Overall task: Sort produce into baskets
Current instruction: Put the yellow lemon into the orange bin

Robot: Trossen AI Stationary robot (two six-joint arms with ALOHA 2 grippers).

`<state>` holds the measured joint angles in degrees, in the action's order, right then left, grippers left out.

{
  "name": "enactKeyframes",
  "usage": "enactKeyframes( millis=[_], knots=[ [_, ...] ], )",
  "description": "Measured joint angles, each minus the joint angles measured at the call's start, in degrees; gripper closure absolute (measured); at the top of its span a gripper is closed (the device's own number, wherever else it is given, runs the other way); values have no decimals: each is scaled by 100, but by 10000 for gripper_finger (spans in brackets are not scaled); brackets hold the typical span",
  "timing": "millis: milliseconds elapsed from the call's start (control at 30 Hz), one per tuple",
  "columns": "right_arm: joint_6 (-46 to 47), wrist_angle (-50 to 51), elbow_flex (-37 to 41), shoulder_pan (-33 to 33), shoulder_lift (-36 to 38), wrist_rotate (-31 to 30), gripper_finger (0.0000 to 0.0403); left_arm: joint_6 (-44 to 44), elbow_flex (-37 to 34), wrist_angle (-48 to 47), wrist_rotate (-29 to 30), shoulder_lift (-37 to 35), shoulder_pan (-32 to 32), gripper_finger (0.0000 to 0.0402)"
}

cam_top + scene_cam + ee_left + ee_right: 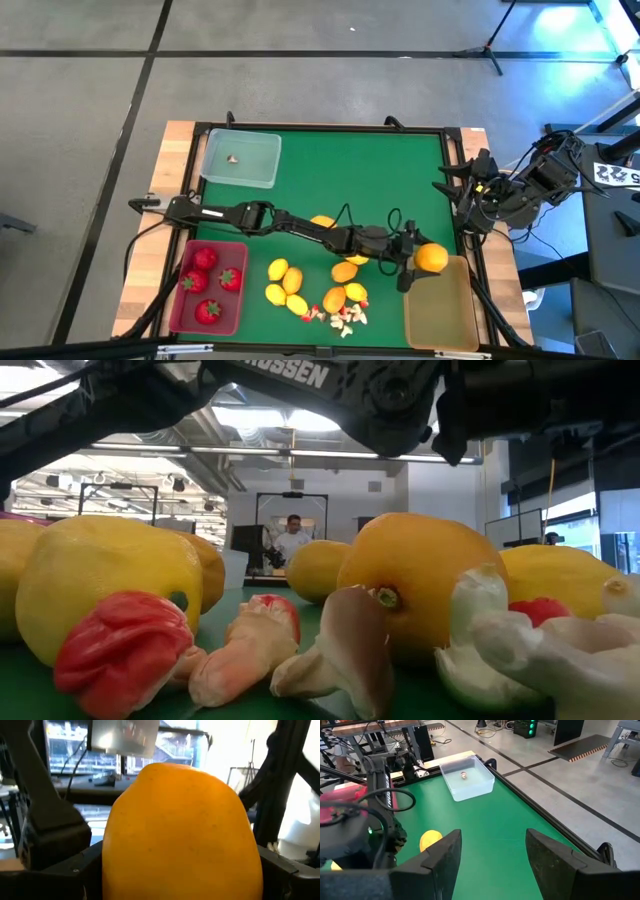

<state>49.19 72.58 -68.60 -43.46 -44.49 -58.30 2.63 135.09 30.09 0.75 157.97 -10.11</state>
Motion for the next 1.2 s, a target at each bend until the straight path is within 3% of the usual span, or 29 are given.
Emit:
enactKeyframes(
  millis=[533,833,1067,1200],
  knots=[
    [-2,0,0,-1,0,4,182,-146,-26,-235,236,18,-31,73],
    [-20,2,0,-2,0,4,182,330,-28,-307,241,18,-31,17],
    [-18,7,0,-2,0,192,182,363,-30,-477,245,9,-26,7],
    [26,5,0,0,0,421,182,-128,-38,-2183,36,-410,-20,13]
  ],
)
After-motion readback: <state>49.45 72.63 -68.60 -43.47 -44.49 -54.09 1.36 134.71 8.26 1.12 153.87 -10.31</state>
